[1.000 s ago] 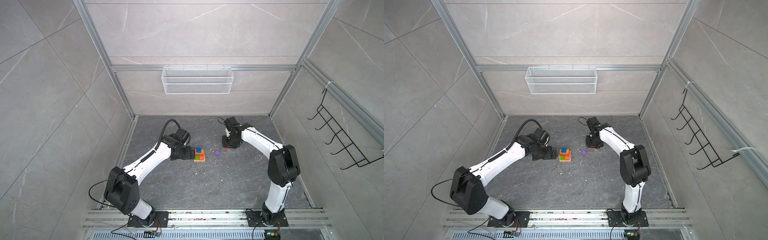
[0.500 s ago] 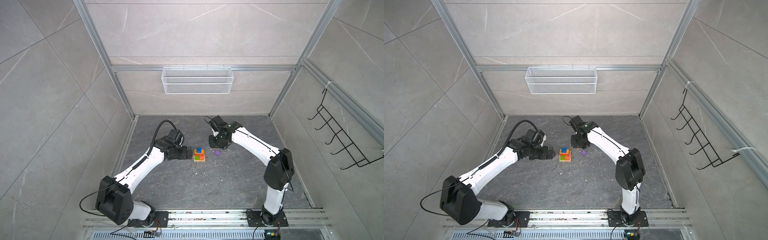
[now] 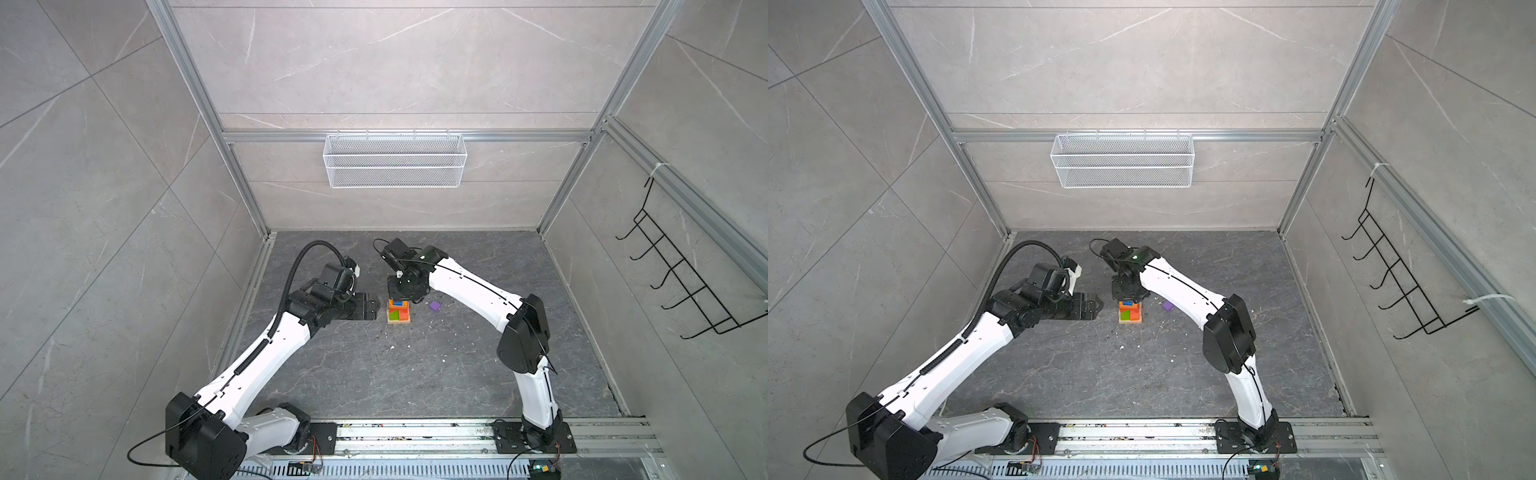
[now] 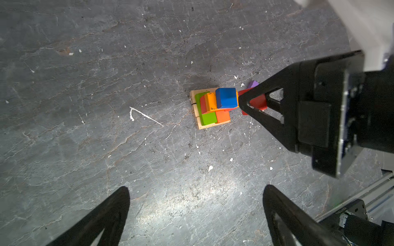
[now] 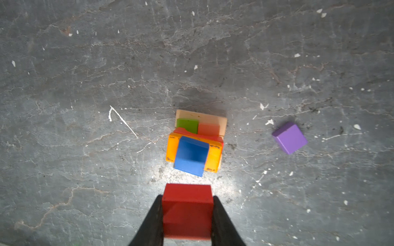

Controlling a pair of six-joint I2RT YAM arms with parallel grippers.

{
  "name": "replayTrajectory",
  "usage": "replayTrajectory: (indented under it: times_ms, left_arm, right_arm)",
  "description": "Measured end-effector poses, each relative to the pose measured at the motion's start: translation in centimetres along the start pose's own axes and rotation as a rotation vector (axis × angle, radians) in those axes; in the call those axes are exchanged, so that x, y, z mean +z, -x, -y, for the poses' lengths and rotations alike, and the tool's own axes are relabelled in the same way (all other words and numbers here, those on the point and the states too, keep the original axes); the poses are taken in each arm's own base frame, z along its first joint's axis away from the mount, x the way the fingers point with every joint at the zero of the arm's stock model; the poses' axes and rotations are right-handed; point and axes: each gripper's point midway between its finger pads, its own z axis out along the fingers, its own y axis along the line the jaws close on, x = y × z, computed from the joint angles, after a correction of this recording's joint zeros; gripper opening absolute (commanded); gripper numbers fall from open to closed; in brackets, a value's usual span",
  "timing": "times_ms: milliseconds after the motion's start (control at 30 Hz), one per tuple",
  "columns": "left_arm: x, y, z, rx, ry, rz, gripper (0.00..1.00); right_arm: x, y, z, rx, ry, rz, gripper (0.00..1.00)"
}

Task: Build the wood block tower
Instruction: 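Lift the red cube and carry it above the stack with the right gripper, then lower the red cube onto the blue cube with the right gripper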

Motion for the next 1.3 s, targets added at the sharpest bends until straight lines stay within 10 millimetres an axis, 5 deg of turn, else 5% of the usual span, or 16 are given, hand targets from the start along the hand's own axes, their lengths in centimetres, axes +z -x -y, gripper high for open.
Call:
replayTrajectory:
  times_ms: [367,700,1300]
  left_arm:
    - [-1.7,0.1,-0.4,0.003,0.017,0.038,1.00]
    - [-1.7,0.1,-0.4,0.003,0.016,0.038,1.00]
    - [-1.4,-0.6,-0.6,0.002,0.020,0.024,1.00]
  right_arm:
    - [0.6,0.1,-0.1,0.113,-0.022,0.012,0.00]
    - [2.7,-0.3,0.3,0.133,-0.062,-0.008,0.00]
    - [2.9,0.5,0.0,0.137,-0.068,0.011,0.01]
